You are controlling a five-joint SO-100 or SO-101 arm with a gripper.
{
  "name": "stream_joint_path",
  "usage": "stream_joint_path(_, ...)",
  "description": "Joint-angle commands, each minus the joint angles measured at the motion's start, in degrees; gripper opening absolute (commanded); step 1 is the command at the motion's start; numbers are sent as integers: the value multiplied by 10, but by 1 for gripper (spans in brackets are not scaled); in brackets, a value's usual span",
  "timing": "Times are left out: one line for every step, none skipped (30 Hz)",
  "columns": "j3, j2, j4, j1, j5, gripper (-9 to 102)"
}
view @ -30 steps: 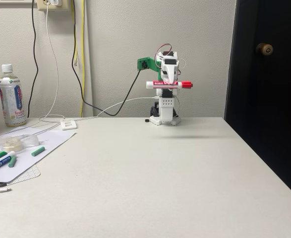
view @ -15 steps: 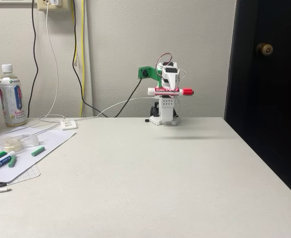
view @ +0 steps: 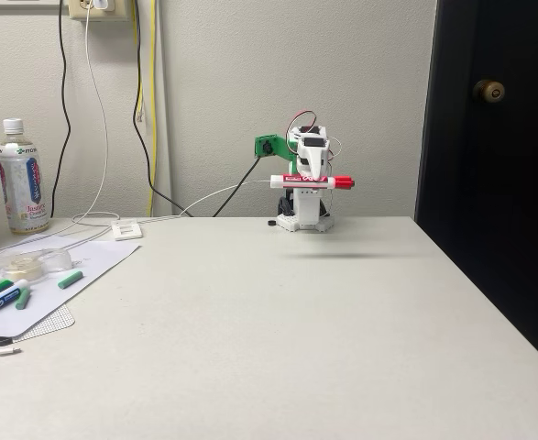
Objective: Pick up the red marker.
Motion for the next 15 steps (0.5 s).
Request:
stream_joint_path(4, 4, -20, 0, 17, 0)
stream_joint_path(4, 4, -19, -1, 16, 0)
stream_joint_path(3, 4, -13, -1, 13, 0)
stream_joint_path(2, 4, -6, -1, 10, 0)
stream_joint_path(3, 4, -4, 1, 8, 0)
stream_joint_path(5, 4, -3, 1, 8, 0)
stream_joint_path(6, 4, -1, 1, 7, 0)
stream_joint_path(8, 4, 0, 1, 7, 0)
stream_joint_path(9, 4, 0, 1, 7, 0)
stream_joint_path(10, 4, -1, 1, 7, 0)
stream_joint_path(10, 4, -1, 1, 7, 0)
stream_joint_path(11, 4, -1, 1, 7, 0)
stream_joint_path(12, 4, -2, 1, 7, 0)
stream_joint_path(12, 4, -3, 1, 7, 0)
stream_joint_path(13, 4, -4, 1, 6, 0)
